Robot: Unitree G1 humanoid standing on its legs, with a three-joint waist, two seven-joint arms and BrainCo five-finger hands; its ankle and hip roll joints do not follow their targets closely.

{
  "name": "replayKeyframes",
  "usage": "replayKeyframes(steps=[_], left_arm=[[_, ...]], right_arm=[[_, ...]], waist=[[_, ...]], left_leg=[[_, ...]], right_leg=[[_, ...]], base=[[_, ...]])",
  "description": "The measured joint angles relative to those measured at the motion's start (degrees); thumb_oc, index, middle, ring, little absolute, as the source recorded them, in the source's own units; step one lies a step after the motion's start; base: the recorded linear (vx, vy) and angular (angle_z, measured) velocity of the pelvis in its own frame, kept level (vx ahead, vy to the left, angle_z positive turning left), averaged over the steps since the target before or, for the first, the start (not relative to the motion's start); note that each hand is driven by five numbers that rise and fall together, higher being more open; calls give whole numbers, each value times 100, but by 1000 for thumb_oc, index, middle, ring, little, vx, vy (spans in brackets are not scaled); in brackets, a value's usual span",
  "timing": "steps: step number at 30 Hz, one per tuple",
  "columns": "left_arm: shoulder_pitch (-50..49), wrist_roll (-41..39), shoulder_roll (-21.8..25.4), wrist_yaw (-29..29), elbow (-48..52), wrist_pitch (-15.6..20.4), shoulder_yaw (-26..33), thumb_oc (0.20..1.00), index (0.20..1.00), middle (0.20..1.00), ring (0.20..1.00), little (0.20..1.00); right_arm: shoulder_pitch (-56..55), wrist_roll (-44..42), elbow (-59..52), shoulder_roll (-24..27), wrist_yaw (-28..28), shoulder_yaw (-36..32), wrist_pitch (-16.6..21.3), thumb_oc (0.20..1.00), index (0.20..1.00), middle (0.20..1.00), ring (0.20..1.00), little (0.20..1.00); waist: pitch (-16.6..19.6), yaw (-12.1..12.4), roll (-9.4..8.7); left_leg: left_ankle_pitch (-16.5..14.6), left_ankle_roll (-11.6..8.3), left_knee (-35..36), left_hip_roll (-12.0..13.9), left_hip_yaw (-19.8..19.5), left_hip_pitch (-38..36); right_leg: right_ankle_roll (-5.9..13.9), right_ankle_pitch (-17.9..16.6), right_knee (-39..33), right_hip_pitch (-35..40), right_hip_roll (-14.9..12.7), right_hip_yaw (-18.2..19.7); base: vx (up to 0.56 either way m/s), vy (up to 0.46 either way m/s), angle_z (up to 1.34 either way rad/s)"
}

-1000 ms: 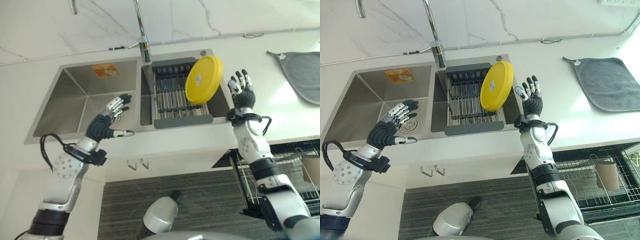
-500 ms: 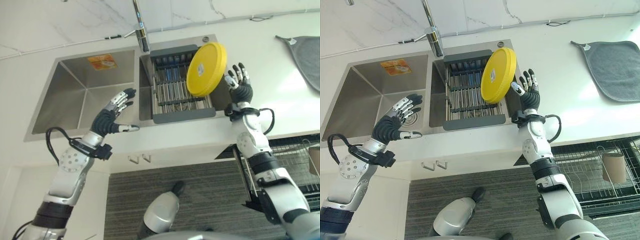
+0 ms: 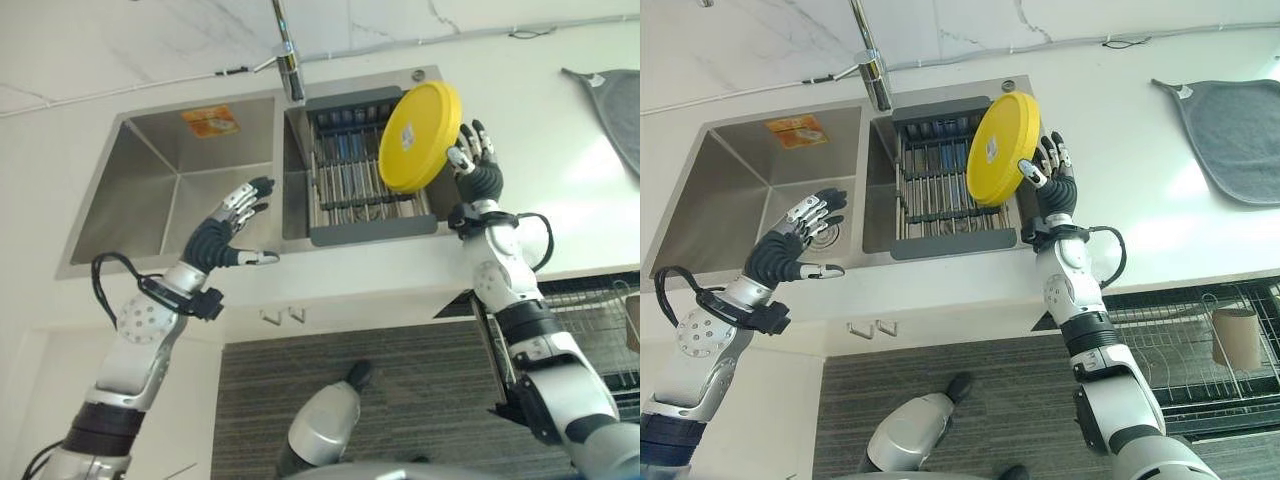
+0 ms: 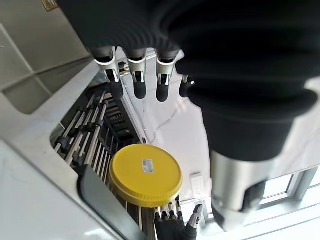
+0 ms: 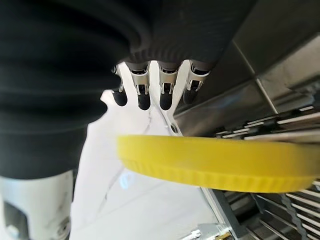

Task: Place the dishes in the dishwasher.

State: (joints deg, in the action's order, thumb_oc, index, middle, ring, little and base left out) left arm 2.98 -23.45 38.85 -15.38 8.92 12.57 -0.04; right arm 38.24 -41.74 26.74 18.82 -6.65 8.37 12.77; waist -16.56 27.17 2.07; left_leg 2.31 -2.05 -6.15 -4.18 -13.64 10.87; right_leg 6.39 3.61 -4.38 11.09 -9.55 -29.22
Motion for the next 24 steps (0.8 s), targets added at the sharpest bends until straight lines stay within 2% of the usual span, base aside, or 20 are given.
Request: replayKeyframes(steps=[15,22,24], left_arm=[[122,-11,57,-7,-1,2,0,1000,1000,1000,1000,1000],[238,-14,169,-46,-5,22,-3,1000,1000,1000,1000,1000],[242,-13,168,-45,-3,25,-3,1000,1000,1000,1000,1000]], right_arm=[[517,-109,676,242,137,-30,-36,1000,1000,1000,1000,1000],[959,-109,1100,528,225,-21,-136,1000,1000,1000,1000,1000],[968,-109,1096,515,239,-4,-171,1000,1000,1000,1000,1000]], waist=[[1,17,1],[-5,65,42],[-10,87,29]], left_leg=[[4,-4,0,-2,-11,5],[22,7,-81,-64,-112,109],[-3,-55,24,-69,-141,62]], right_leg=[[0,0,-4,4,5,-16],[29,-17,-25,-1,1,-148],[41,-19,-51,26,-2,-138]], base=[[0,0,0],[23,2,9],[56,-24,7]])
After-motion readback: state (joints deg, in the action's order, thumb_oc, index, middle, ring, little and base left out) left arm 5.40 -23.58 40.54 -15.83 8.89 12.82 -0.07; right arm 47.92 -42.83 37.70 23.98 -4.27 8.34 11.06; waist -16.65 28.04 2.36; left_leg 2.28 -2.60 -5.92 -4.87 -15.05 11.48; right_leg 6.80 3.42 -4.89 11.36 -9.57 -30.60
